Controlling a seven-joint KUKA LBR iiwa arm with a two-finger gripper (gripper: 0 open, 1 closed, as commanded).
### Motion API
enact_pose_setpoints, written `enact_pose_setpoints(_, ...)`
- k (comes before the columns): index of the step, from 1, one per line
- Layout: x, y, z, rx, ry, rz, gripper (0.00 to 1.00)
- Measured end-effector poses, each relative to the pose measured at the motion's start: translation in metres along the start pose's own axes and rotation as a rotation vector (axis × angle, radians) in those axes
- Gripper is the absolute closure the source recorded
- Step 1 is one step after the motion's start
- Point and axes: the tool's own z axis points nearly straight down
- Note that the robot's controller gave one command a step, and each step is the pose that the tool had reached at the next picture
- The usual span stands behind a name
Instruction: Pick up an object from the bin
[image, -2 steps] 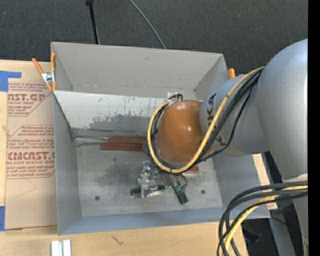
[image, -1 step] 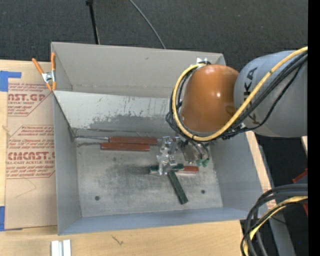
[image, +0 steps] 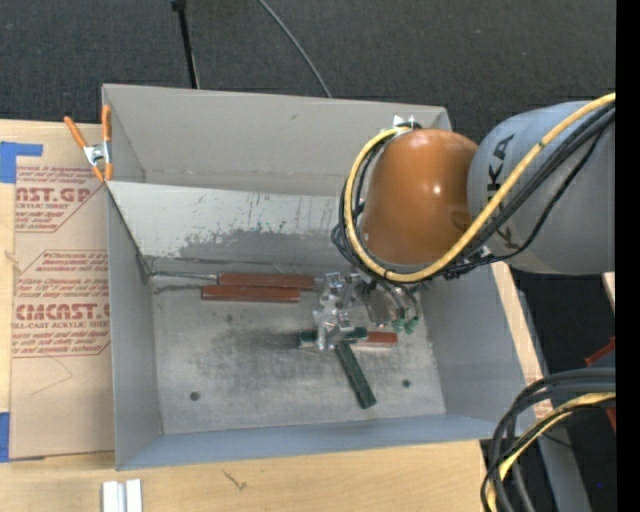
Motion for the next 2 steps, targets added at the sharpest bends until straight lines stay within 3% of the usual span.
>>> enact_pose_setpoints(1, -0.002, -0.002, 0.01, 0.0, 0.0, 0.008, 1.0)
enact_pose_setpoints(2, -0.006, -0.012, 0.059, 0.0, -0.007, 0.077, 1.0)
